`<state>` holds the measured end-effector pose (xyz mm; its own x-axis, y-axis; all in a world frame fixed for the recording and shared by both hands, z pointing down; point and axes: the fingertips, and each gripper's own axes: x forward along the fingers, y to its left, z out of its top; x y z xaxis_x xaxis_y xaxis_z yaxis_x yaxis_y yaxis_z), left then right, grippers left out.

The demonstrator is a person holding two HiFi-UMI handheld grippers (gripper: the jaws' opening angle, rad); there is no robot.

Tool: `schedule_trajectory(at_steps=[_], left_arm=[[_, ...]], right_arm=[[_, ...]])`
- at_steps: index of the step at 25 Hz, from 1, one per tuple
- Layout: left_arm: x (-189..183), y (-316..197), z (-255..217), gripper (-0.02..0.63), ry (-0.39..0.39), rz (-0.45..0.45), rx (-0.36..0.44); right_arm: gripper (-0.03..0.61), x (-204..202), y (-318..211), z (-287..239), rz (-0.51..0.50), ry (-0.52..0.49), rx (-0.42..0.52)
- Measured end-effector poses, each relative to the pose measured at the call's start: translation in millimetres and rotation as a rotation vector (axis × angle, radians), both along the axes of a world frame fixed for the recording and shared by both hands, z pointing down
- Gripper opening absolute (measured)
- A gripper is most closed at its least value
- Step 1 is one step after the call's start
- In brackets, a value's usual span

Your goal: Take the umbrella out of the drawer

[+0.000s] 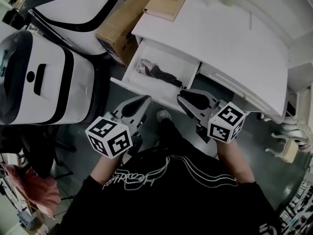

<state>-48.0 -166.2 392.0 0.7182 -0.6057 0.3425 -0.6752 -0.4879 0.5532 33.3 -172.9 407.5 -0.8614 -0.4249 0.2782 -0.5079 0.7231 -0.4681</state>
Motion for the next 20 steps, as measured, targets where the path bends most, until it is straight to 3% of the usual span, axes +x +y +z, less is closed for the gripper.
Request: schedule_trajectory(at_steps=[4,11,13,20], left_arm=[[-0.9,-41.9,17.0,0.021,-0.002,-0.009,-0.038],[-14.3,-96.1,44.9,0.021,-0.004,-0.056,-0.097],[-19.7,-105.3,53.0,0.021,-0.007,-0.069,-0.111],[-41.7,-123.9,80.2,0.021,-0.008,-0.117,-0.161]], right_arm=[[0.057,-5.3,-46.0,28.1,-0.041,0.017,-0.067],[0.172,-16.2,-106.9,75.5,-0.127,0.124,-0.104],[0.217,-23.8,-115.1,93.8,-0.17,0.174,-0.104],[0.233,-47.9,-139.3,178.4,-0.308,0.41,-0.08]])
